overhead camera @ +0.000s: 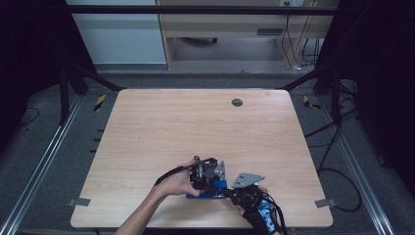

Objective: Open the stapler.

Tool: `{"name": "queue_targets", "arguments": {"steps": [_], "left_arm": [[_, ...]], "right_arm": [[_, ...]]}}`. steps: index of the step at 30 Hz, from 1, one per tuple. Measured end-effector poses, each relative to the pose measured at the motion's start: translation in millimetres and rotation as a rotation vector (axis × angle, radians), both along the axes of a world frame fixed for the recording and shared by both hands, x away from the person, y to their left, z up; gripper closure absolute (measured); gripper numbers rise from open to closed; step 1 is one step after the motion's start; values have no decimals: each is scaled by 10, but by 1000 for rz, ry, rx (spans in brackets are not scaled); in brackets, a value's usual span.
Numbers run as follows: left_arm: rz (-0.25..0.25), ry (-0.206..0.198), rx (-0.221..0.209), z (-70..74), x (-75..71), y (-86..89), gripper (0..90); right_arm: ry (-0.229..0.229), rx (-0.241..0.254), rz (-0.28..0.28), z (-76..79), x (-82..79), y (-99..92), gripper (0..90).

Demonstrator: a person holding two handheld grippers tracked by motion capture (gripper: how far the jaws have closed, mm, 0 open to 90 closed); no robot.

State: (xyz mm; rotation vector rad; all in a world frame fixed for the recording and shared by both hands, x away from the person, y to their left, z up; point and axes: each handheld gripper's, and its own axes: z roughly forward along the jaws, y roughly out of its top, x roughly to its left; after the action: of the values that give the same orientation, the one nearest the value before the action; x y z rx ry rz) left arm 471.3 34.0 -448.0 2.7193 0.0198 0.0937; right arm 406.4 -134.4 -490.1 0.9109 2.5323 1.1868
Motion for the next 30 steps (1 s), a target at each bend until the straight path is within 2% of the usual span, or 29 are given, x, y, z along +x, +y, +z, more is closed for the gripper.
{"name": "queue_targets", "arguments": {"steps": [4, 8, 12, 20, 24, 28, 30], "left_arm": [[2, 0, 1, -2, -2, 0, 658], [5, 7, -1, -9, 6, -2, 658], [5, 6, -1, -8, 4, -1, 658], [-5, -1, 1, -3, 2, 2, 659], [-4, 1, -5, -1, -5, 9, 659], [-7, 1, -7, 1, -5, 14, 660], [-7, -2, -11, 3, -6, 16, 660]], "right_arm": [[2, 2, 0, -1, 2, -6, 900], [-20, -3, 7, -5, -5, 3, 900], [-22, -2, 12, -9, -6, 5, 900], [4, 8, 6, -5, 10, 5, 900], [41, 33, 4, -8, 31, -13, 900], [43, 31, 3, -6, 30, -13, 900], [30, 24, 6, -6, 27, -7, 900]]}}
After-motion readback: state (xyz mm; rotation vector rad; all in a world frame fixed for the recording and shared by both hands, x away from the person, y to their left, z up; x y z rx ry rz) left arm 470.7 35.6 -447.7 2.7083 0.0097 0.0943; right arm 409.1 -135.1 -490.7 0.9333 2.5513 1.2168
